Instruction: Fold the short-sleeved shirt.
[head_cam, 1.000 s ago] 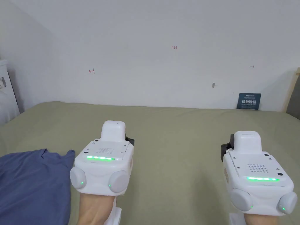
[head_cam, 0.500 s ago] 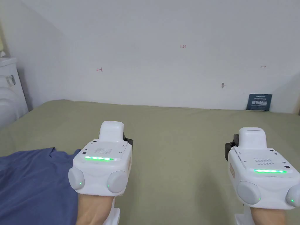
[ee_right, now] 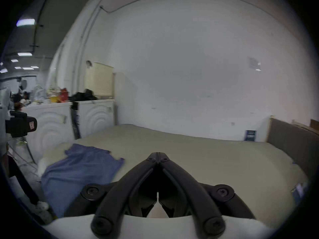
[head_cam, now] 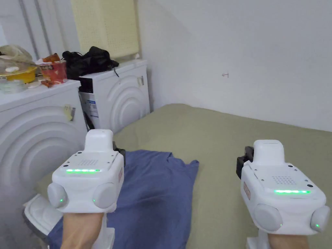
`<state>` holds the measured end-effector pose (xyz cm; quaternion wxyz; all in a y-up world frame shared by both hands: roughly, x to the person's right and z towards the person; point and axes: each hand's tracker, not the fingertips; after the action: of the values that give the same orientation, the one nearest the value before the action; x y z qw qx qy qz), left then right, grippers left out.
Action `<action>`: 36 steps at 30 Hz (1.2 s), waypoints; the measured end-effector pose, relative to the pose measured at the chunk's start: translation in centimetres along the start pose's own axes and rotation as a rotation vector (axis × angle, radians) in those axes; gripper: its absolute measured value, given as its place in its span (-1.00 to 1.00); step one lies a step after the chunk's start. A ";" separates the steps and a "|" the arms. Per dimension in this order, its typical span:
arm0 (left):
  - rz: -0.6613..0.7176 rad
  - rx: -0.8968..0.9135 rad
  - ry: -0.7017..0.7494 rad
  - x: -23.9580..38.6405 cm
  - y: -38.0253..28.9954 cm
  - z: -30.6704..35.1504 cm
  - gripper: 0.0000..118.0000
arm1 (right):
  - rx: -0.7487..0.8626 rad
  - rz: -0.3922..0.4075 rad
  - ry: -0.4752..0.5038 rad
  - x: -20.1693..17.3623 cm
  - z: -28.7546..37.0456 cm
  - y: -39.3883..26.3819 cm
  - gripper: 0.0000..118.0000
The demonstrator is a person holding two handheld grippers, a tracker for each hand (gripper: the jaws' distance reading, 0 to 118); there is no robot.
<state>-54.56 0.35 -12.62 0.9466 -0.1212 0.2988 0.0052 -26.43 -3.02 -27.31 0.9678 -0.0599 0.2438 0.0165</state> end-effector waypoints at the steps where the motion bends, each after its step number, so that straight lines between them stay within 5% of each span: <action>1: 0.007 -0.008 0.024 -1.2 -0.2 0.2 -1.00 | 0.002 0.000 0.026 -1.2 -0.4 0.0 -1.00; 8: 0.009 -0.041 0.113 -5.6 -1.3 1.0 -1.00 | -0.020 0.019 0.149 -6.2 -1.8 -0.2 -1.00; 17: 0.007 -0.091 0.062 -4.0 -1.7 -2.2 -0.99 | -0.069 0.023 0.146 -5.8 -3.0 -1.4 -1.00; 34: -0.034 -0.673 -0.267 7.7 -11.2 -29.9 -0.99 | -0.305 -0.006 0.095 -2.6 -10.0 -11.9 -1.00; 36: -0.054 -0.710 -0.283 8.2 -11.5 -30.7 -0.83 | -0.316 -0.002 0.084 -2.3 -10.1 -12.8 -1.00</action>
<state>-64.16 -18.47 -38.98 0.8775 -0.4472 0.1415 0.1001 -32.37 -17.00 -33.63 0.9353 -0.2123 0.2783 0.0513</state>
